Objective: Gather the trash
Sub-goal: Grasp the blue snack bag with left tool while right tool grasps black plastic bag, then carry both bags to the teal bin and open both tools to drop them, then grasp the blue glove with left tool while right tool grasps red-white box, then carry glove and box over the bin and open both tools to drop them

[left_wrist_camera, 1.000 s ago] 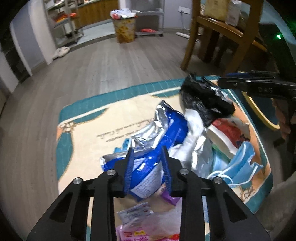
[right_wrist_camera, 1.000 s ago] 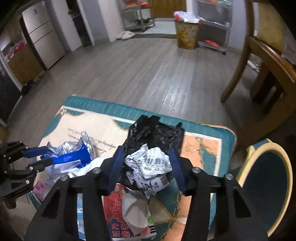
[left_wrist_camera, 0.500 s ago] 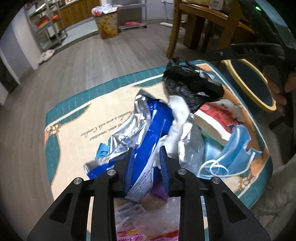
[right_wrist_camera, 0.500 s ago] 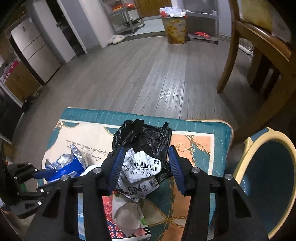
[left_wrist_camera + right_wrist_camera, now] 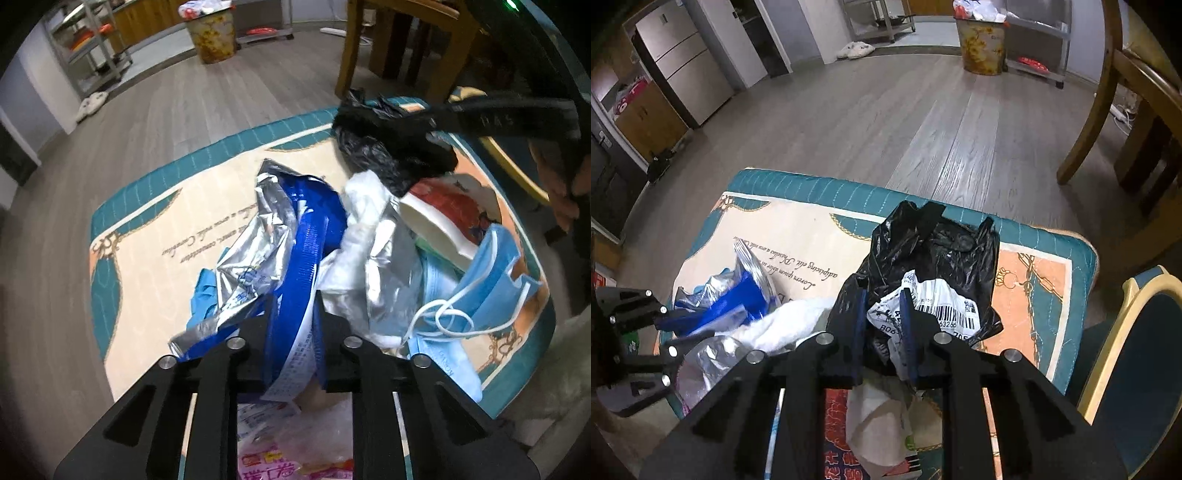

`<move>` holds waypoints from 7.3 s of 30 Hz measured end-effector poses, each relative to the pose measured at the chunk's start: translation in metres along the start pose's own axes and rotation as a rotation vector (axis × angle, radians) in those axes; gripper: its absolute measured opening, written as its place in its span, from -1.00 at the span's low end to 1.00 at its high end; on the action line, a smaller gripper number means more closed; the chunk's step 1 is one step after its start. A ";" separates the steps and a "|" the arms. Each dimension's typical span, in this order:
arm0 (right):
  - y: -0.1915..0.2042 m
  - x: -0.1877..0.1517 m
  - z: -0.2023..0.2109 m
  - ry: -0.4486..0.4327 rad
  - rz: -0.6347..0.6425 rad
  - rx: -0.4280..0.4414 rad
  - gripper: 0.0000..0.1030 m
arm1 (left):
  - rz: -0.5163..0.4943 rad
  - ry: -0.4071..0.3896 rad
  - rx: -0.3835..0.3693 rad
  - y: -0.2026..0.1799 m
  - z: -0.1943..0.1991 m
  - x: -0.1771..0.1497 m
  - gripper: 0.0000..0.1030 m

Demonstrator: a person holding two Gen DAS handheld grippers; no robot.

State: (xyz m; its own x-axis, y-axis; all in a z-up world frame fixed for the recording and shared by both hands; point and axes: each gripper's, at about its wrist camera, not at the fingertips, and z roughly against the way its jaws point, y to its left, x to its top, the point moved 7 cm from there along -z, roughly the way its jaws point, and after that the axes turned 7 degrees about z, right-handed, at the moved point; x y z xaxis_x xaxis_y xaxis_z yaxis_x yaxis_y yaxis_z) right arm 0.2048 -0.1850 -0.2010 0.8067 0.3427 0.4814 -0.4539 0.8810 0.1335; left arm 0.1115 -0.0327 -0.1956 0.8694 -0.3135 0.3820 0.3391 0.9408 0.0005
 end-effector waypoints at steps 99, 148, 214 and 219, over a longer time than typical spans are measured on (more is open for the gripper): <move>-0.090 -0.053 0.191 -0.273 -0.281 -0.289 0.89 | -0.046 -0.421 -0.164 -0.126 0.108 0.070 0.56; 0.015 -0.067 0.052 0.078 -0.054 -0.064 0.22 | 0.182 -0.067 0.072 0.049 -0.002 0.003 0.20; -0.246 -0.164 0.190 -0.038 -0.509 -0.352 -0.84 | -0.213 -0.194 -0.301 -0.304 -0.016 0.114 -0.62; -0.248 -0.169 0.181 -0.007 -0.517 -0.357 -0.84 | -0.227 -0.177 -0.301 -0.311 -0.031 0.111 -0.62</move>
State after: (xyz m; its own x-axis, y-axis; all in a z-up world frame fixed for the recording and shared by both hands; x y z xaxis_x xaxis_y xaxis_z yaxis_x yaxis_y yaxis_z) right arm 0.1122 -0.5201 -0.1589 0.8851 -0.1584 0.4377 0.1500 0.9872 0.0538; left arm 0.1140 -0.3641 -0.1815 0.6943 -0.4569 0.5560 0.6275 0.7626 -0.1569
